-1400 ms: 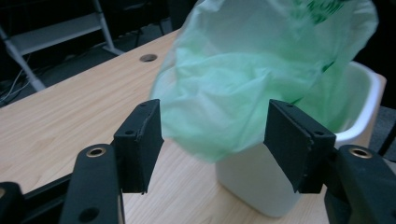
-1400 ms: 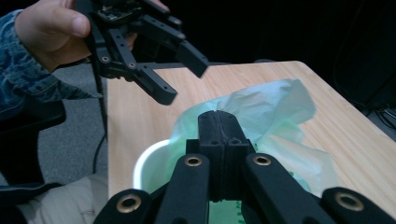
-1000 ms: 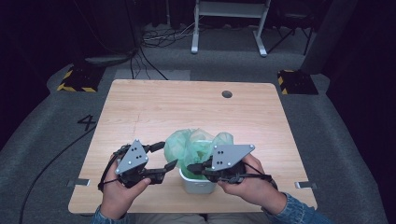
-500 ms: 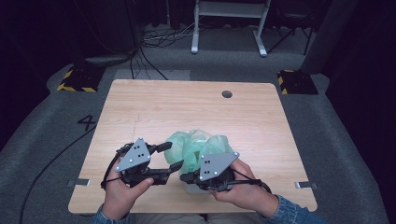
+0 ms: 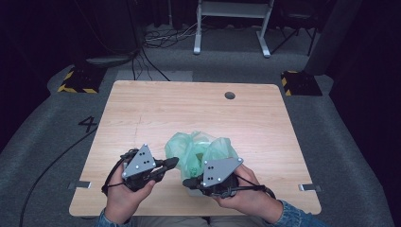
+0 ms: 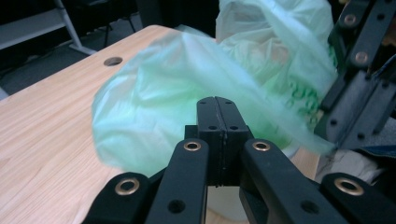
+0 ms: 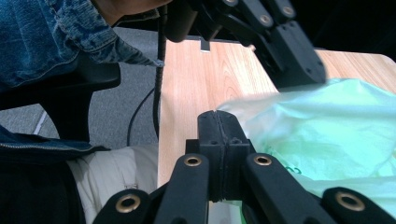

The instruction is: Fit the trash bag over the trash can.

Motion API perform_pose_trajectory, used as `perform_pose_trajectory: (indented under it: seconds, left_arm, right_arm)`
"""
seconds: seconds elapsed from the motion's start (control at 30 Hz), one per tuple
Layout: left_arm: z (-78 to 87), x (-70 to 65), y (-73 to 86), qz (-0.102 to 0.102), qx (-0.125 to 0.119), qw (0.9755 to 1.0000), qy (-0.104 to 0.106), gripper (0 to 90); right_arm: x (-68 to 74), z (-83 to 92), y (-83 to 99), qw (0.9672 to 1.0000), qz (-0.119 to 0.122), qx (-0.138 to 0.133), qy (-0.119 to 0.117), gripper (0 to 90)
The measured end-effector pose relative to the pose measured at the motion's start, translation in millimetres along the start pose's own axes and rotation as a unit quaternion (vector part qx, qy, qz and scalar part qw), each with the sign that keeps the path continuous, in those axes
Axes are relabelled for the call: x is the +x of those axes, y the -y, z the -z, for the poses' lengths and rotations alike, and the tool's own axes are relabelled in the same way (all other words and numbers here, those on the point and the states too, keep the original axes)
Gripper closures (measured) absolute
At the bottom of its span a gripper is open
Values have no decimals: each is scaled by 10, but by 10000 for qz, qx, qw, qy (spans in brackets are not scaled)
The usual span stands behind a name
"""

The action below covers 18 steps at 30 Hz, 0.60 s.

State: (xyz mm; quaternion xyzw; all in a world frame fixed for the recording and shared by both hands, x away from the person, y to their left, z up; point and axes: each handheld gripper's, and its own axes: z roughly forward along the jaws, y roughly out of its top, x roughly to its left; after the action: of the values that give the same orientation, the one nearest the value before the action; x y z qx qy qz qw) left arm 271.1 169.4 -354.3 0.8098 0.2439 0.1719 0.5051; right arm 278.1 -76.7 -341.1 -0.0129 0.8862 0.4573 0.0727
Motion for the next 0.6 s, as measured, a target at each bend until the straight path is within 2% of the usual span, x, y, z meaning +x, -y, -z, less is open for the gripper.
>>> perform_pose_trajectory:
  seconds: [0.1,0.2,0.27,0.37,0.43,0.53,0.6]
  left_arm:
    - [36,24,35,23,16,10000,-37,900]
    - [62,51,47,181,-137,9997,-83,891]
    - [61,64,33,351,-250,9991,-61,779]
    - [46,61,-20,375,-296,9987,-181,585]
    - [24,45,-67,485,-366,9981,-51,548]
    - [-13,24,-139,425,-399,9983,-11,485]
    - [-66,-16,-187,446,-384,9982,116,464]
  right_arm:
    - [-1,17,14,10000,-48,-29,15,887]
    - [-6,33,27,10000,-59,-34,45,892]
    - [-5,29,33,10000,-66,-25,28,896]
    - [9,7,35,10000,-46,5,-17,896]
    - [15,-11,35,10000,-21,21,-34,896]
    - [12,-37,33,10000,-19,38,-40,896]
    - [19,-55,29,10000,-7,58,-51,896]
